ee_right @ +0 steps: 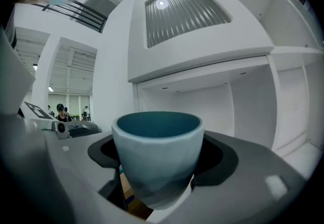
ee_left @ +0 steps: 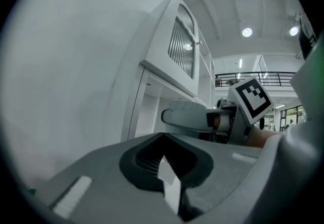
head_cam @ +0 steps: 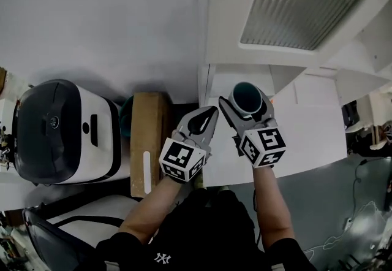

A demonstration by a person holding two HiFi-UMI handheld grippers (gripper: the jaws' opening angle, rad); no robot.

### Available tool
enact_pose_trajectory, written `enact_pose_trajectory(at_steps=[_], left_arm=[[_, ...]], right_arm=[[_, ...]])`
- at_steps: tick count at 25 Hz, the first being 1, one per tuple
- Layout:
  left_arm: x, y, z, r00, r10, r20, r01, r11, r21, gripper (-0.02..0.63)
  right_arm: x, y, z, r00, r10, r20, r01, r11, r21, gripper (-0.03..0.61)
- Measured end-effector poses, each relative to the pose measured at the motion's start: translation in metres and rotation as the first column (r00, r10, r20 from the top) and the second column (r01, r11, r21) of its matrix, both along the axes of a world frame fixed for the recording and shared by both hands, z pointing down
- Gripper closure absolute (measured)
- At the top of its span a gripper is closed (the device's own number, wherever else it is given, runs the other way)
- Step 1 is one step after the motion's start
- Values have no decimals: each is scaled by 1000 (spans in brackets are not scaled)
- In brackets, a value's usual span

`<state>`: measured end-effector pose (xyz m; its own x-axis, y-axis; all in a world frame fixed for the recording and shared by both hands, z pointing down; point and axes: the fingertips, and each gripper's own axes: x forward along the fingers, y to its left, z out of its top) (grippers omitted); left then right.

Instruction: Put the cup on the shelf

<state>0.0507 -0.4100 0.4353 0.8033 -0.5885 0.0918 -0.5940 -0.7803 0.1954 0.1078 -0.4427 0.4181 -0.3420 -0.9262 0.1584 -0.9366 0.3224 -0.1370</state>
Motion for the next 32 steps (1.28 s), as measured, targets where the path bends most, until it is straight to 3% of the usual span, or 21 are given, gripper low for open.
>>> enact_pose_trajectory(at_steps=[8,21,32], left_arm=[[4,-22,15,1000,-8,5,9,1000,-24,614],[-2,-43,29,996,-82,24,83,995,-48,614],[-6,-47,31,992,-122,38,124,991,-58,614]], right_arm=[[18,-47,13,997,79,-3,-79,997,-3,166],[11,-104,38,997,62,-50,-62,998,0,161],[10,-115,57,990,74,-117,-74,997,1,161]])
